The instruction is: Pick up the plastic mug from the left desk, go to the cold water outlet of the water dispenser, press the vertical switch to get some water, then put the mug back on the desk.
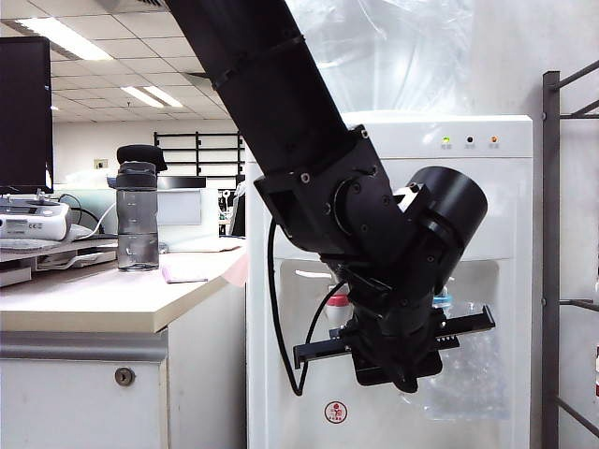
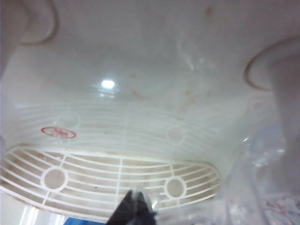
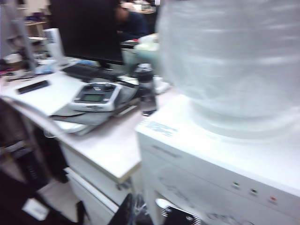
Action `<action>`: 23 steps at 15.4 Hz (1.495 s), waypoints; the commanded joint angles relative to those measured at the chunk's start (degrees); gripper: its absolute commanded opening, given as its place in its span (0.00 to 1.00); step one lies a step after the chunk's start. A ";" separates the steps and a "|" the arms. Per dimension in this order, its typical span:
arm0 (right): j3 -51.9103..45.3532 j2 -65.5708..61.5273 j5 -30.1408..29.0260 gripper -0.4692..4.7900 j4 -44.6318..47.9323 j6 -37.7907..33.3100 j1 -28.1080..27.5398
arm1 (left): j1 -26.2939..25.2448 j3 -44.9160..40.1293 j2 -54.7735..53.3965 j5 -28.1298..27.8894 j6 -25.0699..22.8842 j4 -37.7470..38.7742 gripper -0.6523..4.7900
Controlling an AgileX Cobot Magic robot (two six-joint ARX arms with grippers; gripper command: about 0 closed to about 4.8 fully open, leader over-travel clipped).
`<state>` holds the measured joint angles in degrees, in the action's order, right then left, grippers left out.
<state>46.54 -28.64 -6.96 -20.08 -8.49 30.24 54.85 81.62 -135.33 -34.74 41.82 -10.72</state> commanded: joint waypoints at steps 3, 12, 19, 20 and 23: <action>0.20 -5.09 0.48 0.09 -4.59 -0.20 -1.14 | -0.31 1.01 1.09 -1.44 0.17 -3.10 0.11; 0.20 -23.19 -10.08 0.09 -6.12 -0.66 -13.25 | -0.31 0.68 1.09 0.09 0.20 -1.64 0.11; 0.20 -38.34 -20.37 0.09 1.88 -1.95 -20.72 | -0.28 0.70 1.09 1.42 0.24 -1.84 0.11; 0.20 -40.48 -21.75 0.09 3.06 -2.03 -20.72 | -0.28 0.70 1.09 1.55 0.24 -1.86 0.11; 0.20 -44.74 -23.50 0.09 3.41 -2.27 -20.70 | -0.28 0.70 1.09 1.55 0.24 -1.86 0.11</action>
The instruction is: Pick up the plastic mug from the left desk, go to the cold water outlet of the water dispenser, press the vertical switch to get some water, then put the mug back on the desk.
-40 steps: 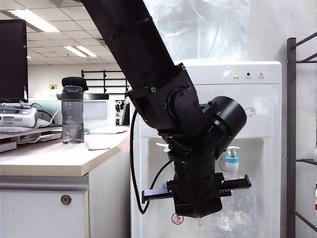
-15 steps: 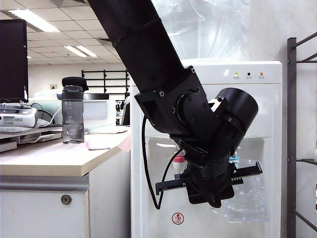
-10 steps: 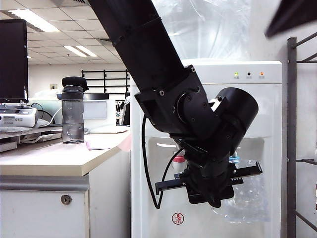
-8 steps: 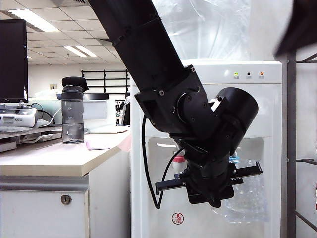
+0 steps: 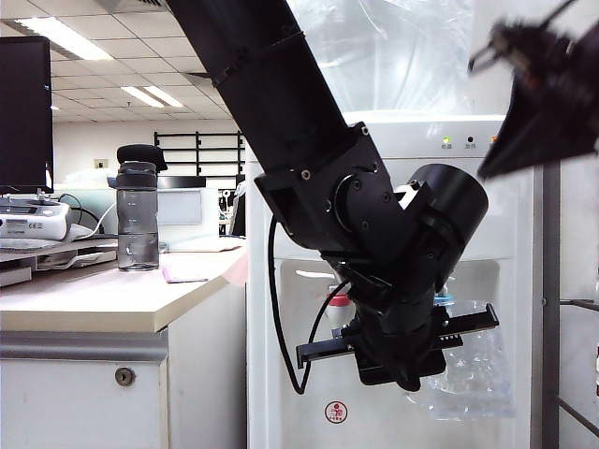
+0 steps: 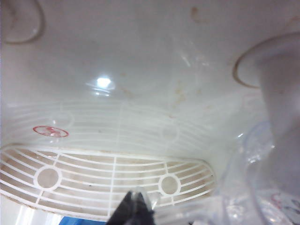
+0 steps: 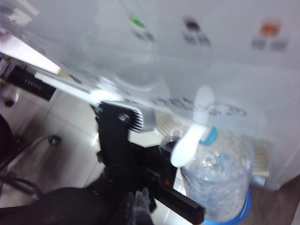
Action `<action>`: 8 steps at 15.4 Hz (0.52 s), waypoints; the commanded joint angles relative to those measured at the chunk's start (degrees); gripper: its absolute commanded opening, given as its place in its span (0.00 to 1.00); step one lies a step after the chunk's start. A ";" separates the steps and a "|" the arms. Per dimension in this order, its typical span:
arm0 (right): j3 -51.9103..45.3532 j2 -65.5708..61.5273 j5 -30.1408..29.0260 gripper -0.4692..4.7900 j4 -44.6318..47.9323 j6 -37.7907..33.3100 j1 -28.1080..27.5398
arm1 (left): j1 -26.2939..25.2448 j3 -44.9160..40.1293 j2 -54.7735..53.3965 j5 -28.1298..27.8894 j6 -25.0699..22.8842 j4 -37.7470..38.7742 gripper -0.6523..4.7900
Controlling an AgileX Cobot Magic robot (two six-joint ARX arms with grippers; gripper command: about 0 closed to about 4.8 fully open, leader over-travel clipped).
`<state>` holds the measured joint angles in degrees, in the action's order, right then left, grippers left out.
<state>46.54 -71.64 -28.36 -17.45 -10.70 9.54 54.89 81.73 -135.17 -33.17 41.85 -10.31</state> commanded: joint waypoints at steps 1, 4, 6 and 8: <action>0.20 -3.45 -3.69 0.09 1.60 -0.07 -0.02 | -0.35 0.59 0.94 -0.02 0.22 -2.34 0.11; 0.20 -6.56 -3.76 0.09 3.72 -0.50 0.00 | -0.35 0.59 0.94 0.00 0.22 -2.47 0.11; 0.20 -8.35 -3.74 0.09 5.68 -0.48 0.00 | -0.35 0.59 0.94 0.00 0.20 -2.47 0.11; 0.20 -9.64 -3.76 0.09 7.69 -0.46 0.00 | -0.35 0.59 0.94 0.11 0.20 -2.47 0.11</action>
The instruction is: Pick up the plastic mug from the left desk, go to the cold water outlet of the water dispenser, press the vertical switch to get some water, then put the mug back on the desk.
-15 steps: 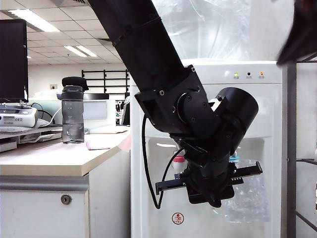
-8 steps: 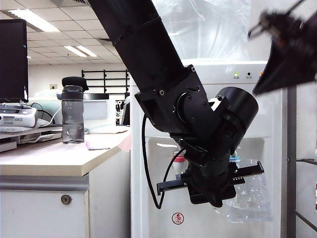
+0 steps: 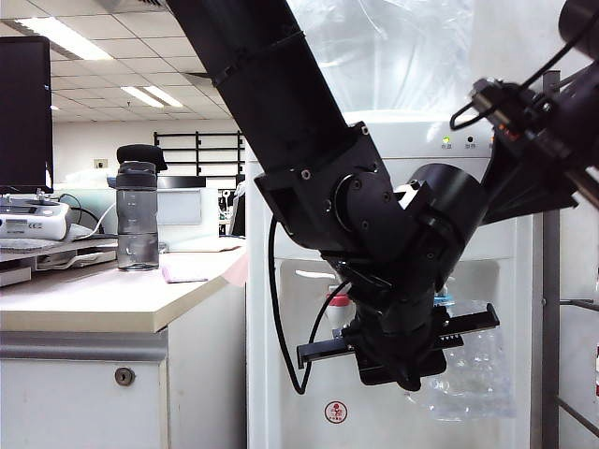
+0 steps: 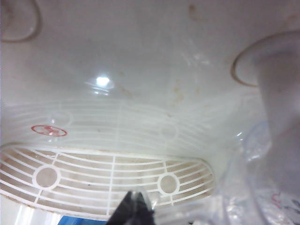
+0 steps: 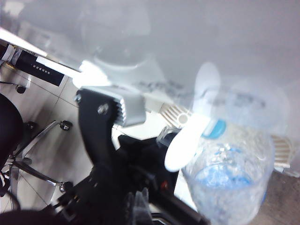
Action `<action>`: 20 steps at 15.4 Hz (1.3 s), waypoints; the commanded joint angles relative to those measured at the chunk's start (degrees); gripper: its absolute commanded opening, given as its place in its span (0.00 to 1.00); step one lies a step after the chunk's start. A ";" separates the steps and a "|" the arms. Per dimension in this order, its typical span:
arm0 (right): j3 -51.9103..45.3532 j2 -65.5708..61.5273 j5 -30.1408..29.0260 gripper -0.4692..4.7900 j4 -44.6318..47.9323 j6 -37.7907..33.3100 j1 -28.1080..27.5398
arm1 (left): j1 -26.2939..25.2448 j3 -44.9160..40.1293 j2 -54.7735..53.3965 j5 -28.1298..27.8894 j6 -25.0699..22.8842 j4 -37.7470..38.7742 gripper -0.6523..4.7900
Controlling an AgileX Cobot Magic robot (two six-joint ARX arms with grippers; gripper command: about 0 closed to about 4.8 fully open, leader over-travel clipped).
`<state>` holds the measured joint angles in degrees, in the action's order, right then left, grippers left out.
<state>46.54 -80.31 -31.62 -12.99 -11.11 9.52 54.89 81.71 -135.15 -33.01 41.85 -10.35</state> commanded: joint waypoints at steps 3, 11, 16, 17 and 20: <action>0.17 -2.71 -0.55 0.09 6.23 0.66 0.09 | -0.37 0.63 0.92 0.66 0.17 -2.45 0.11; 0.09 -6.08 -1.75 0.09 8.72 -8.46 0.07 | -0.44 0.63 0.92 0.87 0.15 -2.43 0.11; 0.09 -6.23 -1.55 0.09 8.55 -14.88 0.02 | -0.44 0.63 0.92 0.90 0.15 -2.38 0.11; 0.09 -6.23 -1.53 0.09 8.52 -15.98 0.00 | -0.44 0.63 0.92 0.90 0.15 -2.38 0.11; 0.09 -5.38 -1.75 0.09 6.73 -13.38 0.02 | -0.44 0.63 0.92 0.90 0.15 -2.36 0.11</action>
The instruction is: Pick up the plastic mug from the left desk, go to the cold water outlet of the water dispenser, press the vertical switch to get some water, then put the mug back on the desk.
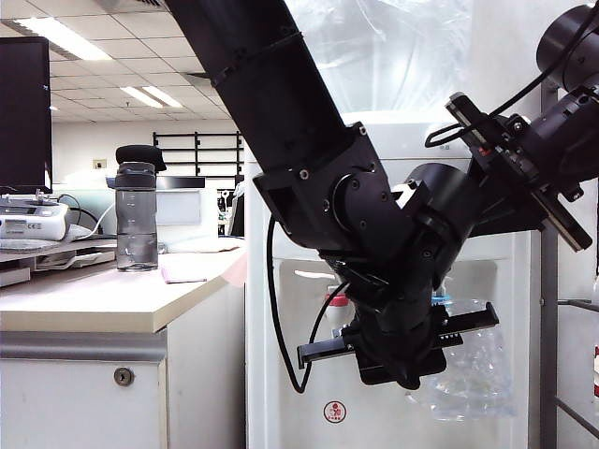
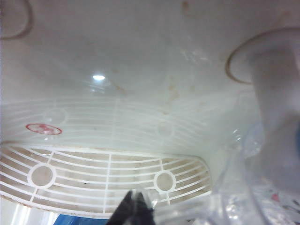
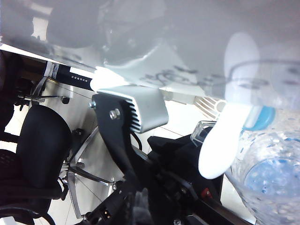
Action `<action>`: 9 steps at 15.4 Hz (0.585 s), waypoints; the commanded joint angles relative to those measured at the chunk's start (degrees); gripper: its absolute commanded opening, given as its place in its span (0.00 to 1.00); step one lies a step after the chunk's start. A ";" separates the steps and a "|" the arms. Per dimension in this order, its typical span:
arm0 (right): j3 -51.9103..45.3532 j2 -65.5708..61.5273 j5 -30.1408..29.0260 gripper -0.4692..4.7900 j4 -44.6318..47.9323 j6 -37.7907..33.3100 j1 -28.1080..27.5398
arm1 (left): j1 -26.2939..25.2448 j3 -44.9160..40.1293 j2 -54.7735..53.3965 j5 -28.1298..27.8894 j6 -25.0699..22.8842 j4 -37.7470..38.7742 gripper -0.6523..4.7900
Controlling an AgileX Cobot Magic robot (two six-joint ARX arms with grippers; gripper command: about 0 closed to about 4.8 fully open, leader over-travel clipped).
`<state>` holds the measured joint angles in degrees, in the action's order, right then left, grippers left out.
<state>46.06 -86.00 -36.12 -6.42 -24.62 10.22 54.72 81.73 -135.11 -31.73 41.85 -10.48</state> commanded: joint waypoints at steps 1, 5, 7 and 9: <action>0.57 1.38 2.97 0.09 -0.90 4.55 -0.66 | -0.26 0.61 0.87 -0.39 0.15 -2.25 0.11; 0.57 4.07 2.95 0.09 -0.98 20.06 -0.68 | -0.26 0.61 0.87 -0.39 0.17 -2.27 0.11; 0.57 4.52 2.84 0.09 -0.79 29.57 -0.57 | -0.26 0.61 0.87 -0.39 0.15 -2.23 0.11; 0.57 4.50 2.99 0.09 -1.46 39.04 -0.59 | -0.26 0.61 0.87 -0.39 0.15 -2.25 0.11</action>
<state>46.50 -81.73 -33.01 -7.68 7.20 9.58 54.78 81.73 -135.11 -31.64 41.82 -10.46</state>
